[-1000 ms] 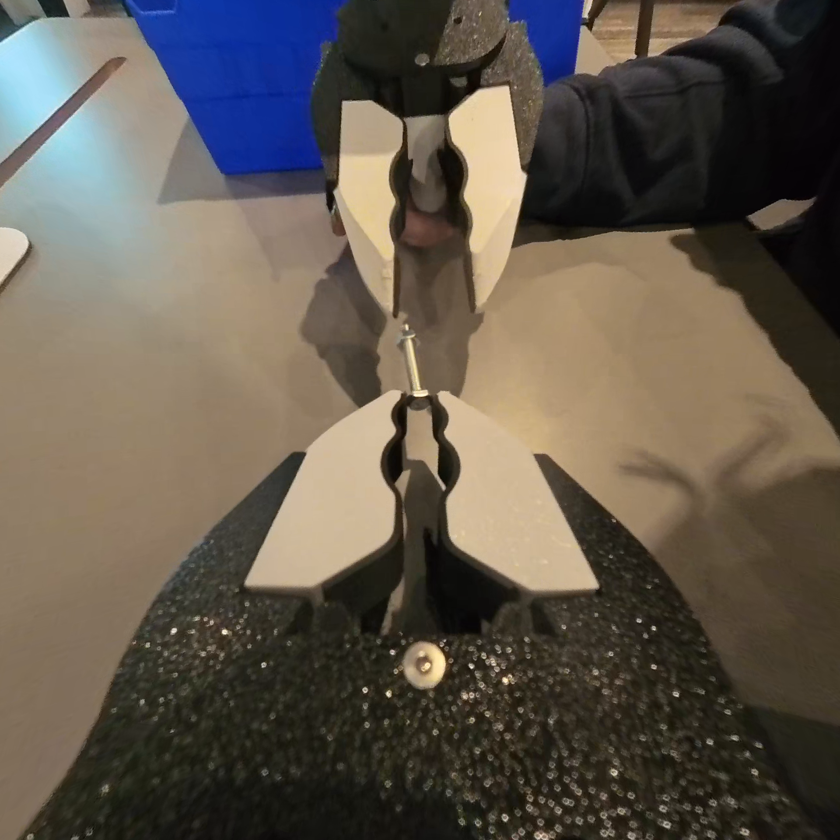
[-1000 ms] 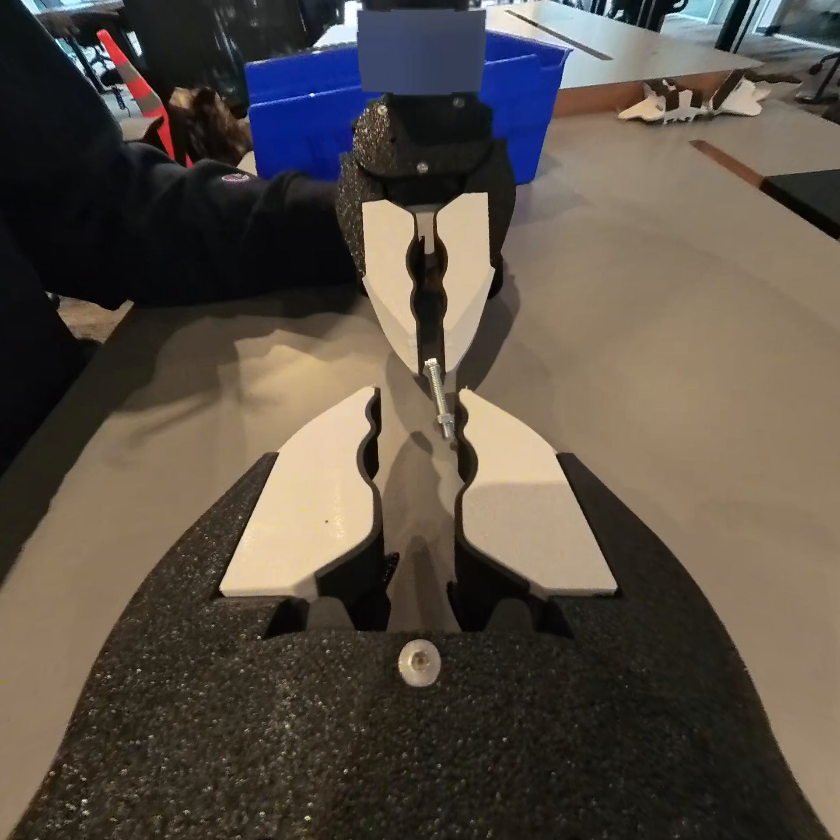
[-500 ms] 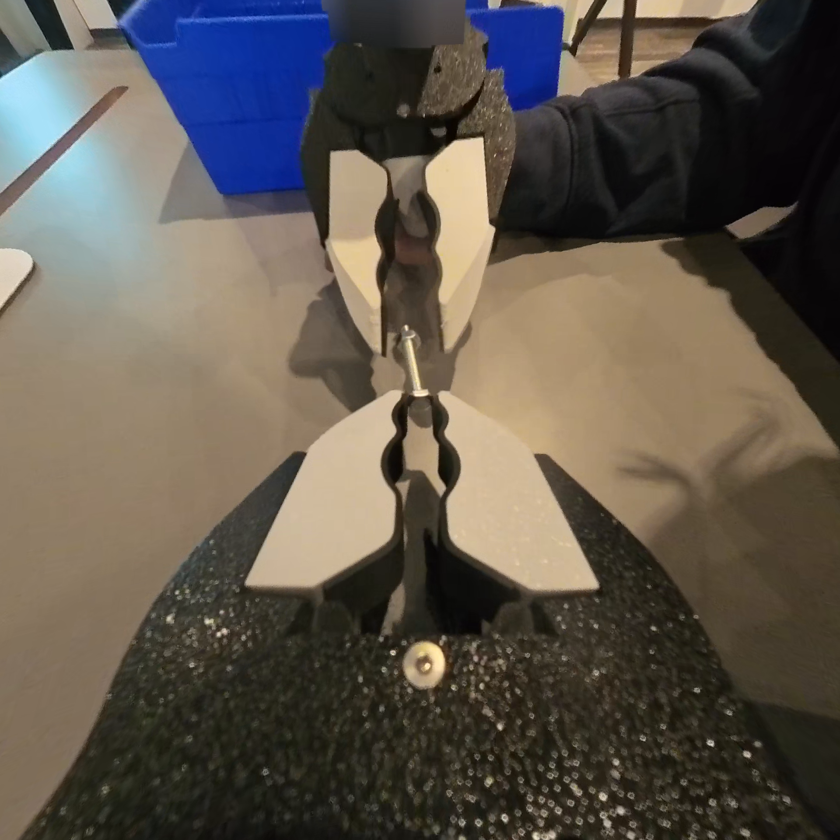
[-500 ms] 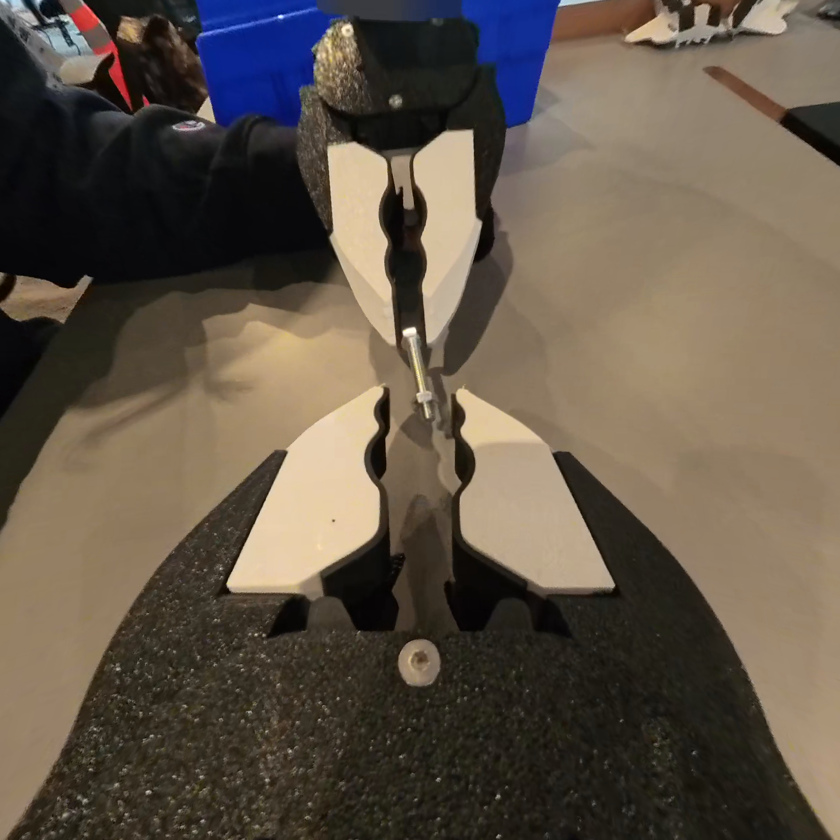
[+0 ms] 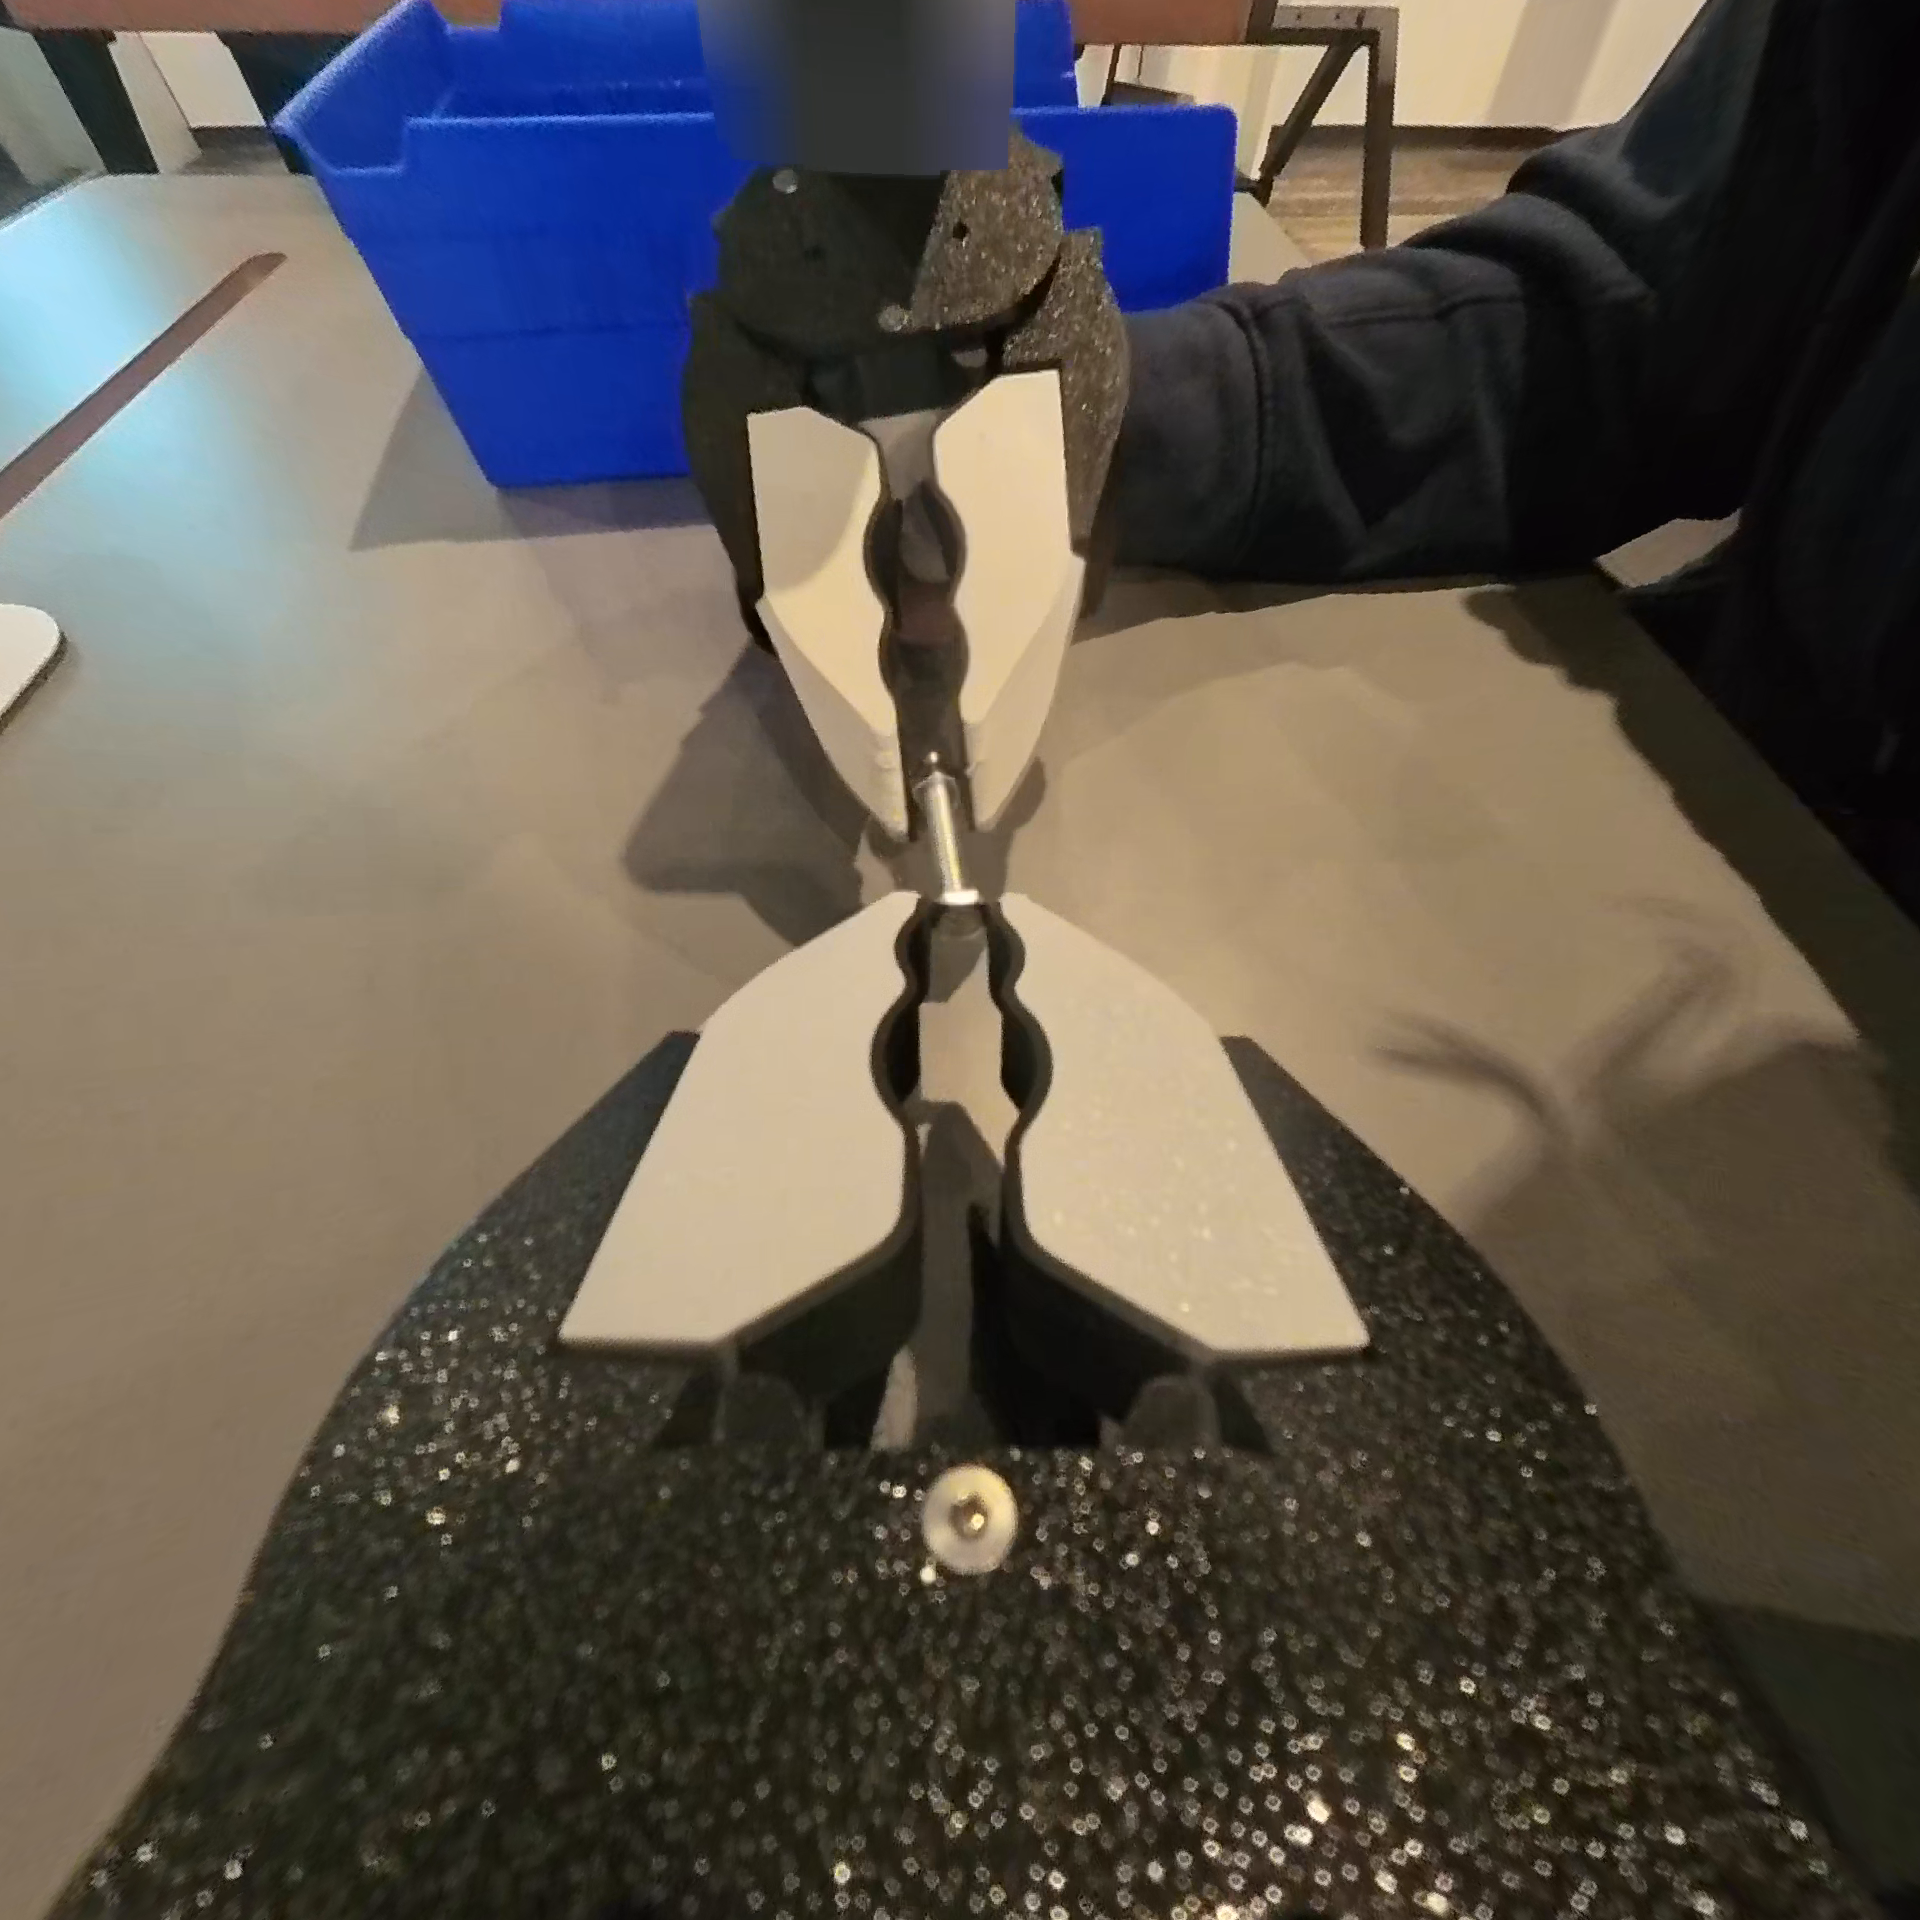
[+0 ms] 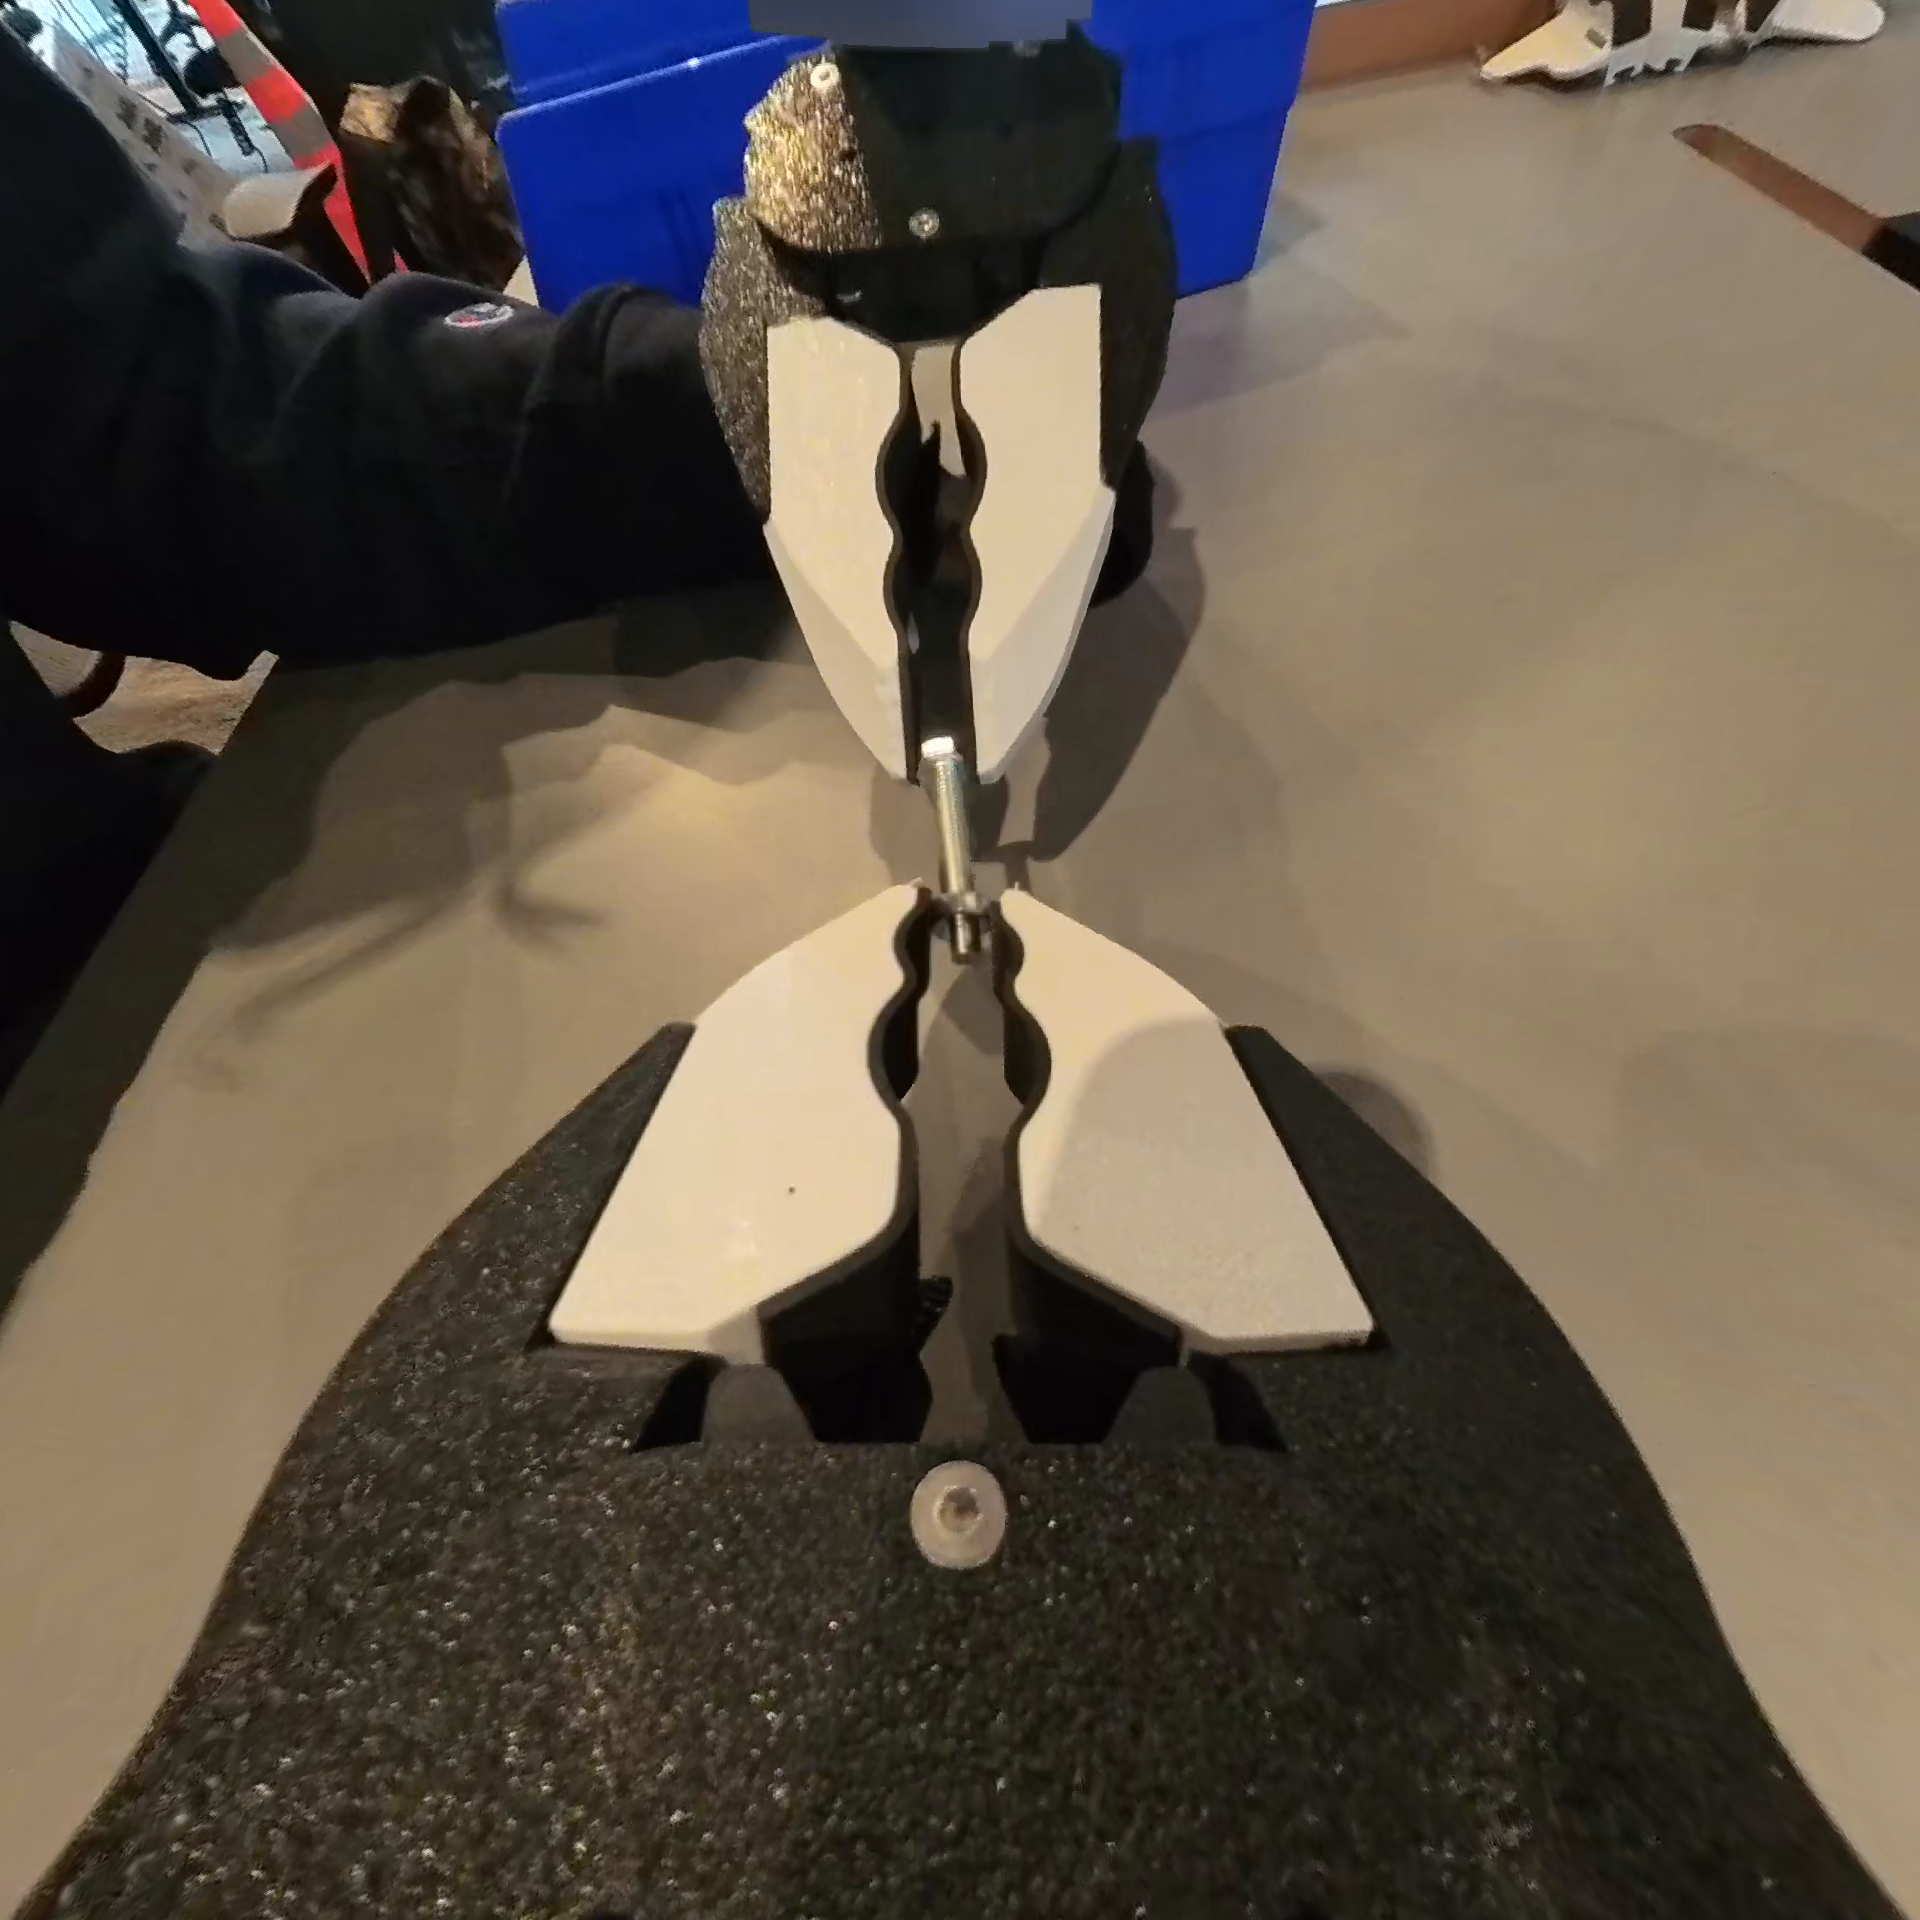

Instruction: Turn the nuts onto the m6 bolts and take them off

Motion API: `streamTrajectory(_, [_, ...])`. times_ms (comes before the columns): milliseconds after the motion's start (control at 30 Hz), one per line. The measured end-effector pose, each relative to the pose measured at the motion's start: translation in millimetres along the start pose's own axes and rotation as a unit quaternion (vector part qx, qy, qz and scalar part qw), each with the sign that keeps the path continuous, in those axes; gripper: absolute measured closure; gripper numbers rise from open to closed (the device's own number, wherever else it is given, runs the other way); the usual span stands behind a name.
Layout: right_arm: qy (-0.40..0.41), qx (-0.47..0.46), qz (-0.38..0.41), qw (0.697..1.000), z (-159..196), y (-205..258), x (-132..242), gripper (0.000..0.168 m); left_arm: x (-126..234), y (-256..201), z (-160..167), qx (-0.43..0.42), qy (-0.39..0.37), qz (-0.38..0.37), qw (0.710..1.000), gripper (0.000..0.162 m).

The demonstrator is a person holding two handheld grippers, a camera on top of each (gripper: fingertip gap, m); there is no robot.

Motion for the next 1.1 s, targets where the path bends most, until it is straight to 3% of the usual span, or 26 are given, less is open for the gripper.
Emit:
streamTrajectory(300, [-0.012, -0.004, 0.005, 1.000, -2.5, -2.4, 2.0, 0.158, -3.2, 5.6, 1.5, 0.002, 0.012, -0.034, 0.999, 0.148])
streamTrajectory(367, [-0.006, 0.000, 0.005, 1.000, -1.9, -1.8, 0.6, 0.158, -5.3, 11.6, 2.8, 0.014, 0.022, -0.056, 0.998, 0.118])
streamTrajectory(433, [-0.005, 0.004, 0.008, 1.000, -2.4, -1.5, -0.7, 0.158, -8.7, 9.3, 4.1, 0.015, 0.033, -0.046, 0.998, 0.112])
streamTrajectory(833, [-0.005, 0.015, 0.004, 1.000, -4.7, 0.7, -3.8, 0.158, -17.5, -3.0, 5.4, 0.002, 0.057, -0.005, 0.998, 0.150])
streamTrajectory(1100, [-0.025, 0.015, -0.005, 1.000, -8.5, 2.6, -0.6, 0.153, -16.3, -1.2, 4.4, 0.011, 0.052, -0.007, 0.999, 0.152])
Point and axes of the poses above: each gripper's, where its closed fingertips meet, x back along the fingers, z out of its underside, y = z × x across the jaws, the point moved 2 cm from there along x, back along the fingers, and after that the axes turned 9 degrees about y, right-handed, at the moved point
